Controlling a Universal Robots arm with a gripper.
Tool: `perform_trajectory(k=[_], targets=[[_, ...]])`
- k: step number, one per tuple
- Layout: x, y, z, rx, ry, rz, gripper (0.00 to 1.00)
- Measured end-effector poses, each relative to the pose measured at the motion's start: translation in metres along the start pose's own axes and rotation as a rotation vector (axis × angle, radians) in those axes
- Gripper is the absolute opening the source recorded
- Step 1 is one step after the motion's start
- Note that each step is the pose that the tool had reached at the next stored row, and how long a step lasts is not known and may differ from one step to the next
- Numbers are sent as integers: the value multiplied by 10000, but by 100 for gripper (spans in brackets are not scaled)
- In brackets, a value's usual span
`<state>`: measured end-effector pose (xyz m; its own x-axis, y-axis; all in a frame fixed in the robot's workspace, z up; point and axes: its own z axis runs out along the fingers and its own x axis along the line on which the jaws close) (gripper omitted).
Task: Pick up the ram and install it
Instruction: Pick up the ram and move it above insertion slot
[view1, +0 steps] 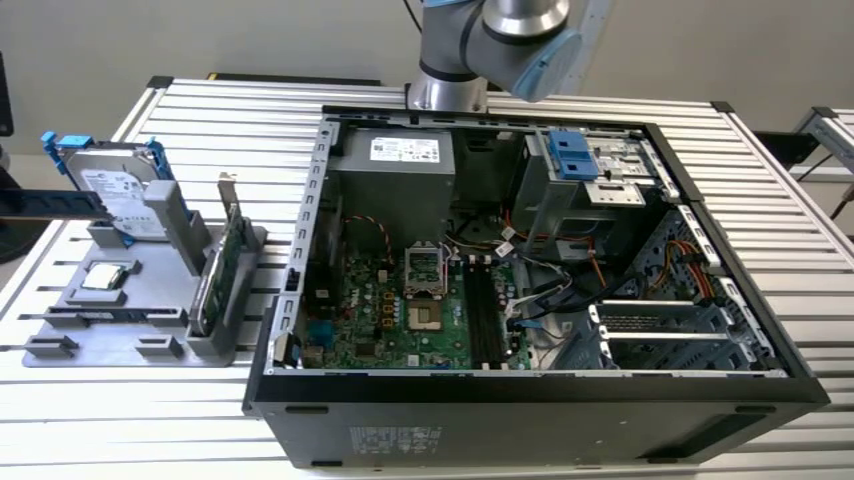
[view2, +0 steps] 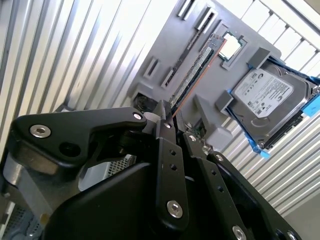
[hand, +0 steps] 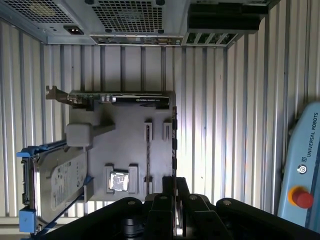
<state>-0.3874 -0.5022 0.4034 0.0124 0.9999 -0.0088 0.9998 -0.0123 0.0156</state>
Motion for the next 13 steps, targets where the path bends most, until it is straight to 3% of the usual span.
perform_trajectory(k=[13], targets=[[2,119,2,9,0,0,0]])
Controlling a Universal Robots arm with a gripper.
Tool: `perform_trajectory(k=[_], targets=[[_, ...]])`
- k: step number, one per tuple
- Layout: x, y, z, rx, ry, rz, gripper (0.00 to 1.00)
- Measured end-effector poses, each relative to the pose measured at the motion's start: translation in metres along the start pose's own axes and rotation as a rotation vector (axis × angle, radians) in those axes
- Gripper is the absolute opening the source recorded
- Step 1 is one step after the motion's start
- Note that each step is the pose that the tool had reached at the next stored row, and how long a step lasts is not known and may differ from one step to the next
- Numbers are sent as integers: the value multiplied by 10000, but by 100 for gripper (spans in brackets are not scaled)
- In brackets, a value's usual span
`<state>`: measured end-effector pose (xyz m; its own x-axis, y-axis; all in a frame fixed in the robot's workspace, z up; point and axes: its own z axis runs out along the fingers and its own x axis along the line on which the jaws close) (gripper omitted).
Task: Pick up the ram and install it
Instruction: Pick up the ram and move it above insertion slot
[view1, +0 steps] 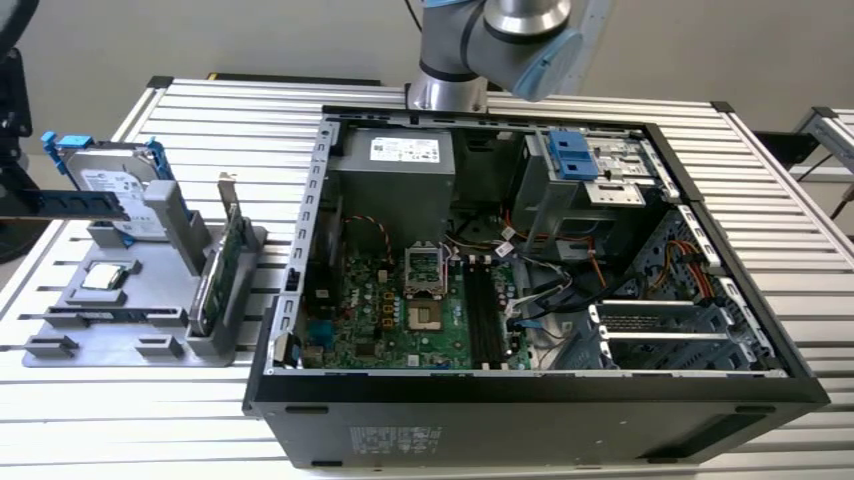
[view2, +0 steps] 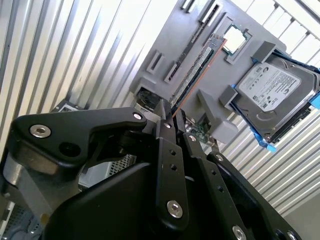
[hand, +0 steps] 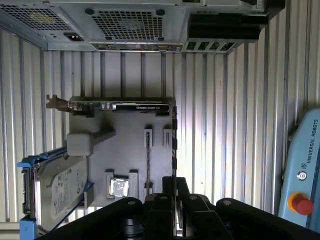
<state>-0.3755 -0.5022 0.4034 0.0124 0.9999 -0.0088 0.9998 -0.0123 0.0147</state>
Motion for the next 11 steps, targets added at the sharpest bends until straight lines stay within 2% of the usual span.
perform_trajectory(k=[11], targets=[[1,92,1,6,0,0,0]])
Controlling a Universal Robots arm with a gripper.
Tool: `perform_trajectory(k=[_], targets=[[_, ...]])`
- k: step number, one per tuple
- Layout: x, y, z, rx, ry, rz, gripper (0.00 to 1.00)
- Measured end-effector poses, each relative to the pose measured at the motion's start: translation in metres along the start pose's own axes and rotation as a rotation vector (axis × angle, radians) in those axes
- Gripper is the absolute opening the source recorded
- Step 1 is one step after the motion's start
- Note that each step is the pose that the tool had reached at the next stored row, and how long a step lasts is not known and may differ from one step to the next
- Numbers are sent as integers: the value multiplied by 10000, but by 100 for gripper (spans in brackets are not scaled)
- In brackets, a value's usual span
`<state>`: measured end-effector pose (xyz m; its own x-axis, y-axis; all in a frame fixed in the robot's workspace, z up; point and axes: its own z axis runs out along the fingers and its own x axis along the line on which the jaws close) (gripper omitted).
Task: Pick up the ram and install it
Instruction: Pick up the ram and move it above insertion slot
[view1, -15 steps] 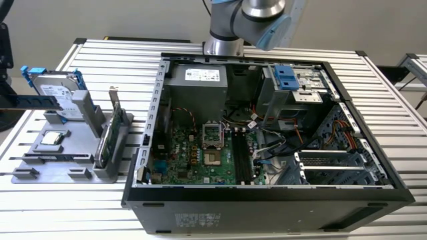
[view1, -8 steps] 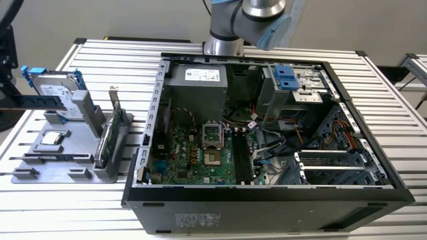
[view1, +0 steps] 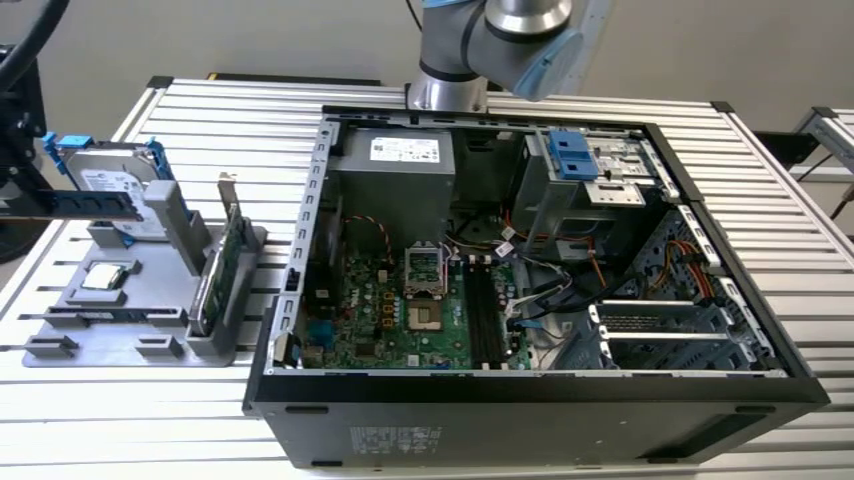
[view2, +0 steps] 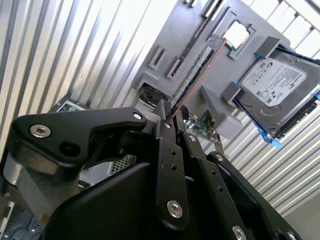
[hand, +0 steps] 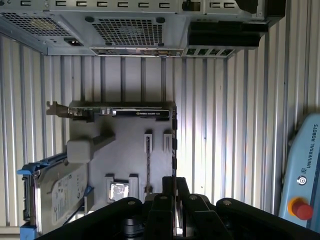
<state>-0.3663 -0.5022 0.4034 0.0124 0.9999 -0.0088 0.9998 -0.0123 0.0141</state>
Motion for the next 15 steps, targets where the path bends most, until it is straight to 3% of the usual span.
perform_trajectory(k=[15], targets=[[2,129,2,17,0,0,0]])
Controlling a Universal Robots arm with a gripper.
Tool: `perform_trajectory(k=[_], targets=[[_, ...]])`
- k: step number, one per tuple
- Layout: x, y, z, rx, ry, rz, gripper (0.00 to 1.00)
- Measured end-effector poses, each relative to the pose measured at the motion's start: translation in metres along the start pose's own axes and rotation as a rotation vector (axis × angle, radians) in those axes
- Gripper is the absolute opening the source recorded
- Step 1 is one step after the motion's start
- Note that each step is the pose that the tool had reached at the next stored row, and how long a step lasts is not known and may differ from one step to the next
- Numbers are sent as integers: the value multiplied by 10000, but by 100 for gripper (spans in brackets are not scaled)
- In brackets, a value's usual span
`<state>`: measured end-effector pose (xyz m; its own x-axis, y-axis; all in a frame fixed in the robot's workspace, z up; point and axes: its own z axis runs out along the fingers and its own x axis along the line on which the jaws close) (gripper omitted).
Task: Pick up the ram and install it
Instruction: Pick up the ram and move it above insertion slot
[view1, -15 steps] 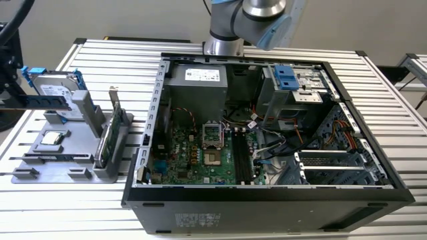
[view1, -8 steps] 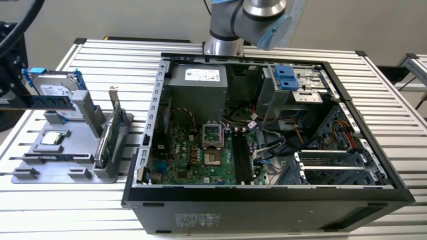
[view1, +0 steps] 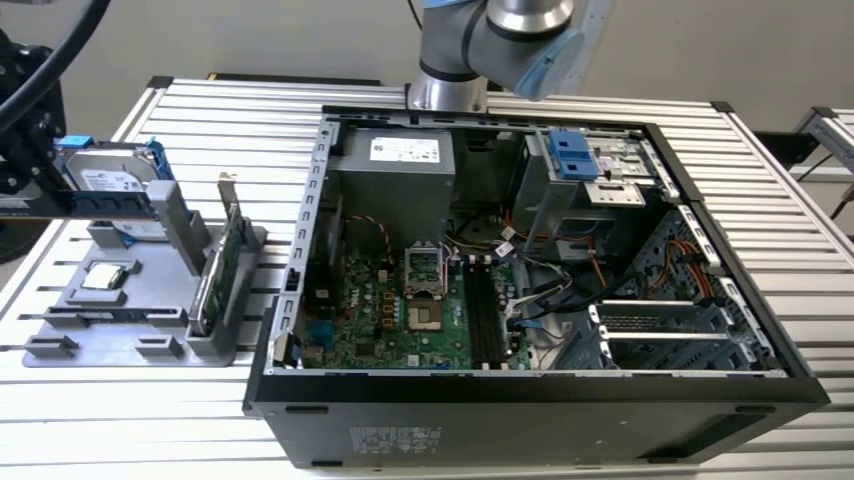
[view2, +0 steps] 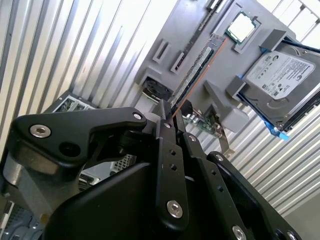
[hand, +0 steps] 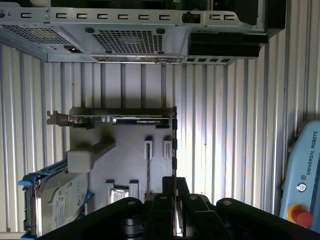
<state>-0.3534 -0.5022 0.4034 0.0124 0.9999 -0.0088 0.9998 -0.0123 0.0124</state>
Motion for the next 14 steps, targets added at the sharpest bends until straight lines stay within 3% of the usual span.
perform_trajectory(k=[14], targets=[[1,110,2,8,0,0,0]])
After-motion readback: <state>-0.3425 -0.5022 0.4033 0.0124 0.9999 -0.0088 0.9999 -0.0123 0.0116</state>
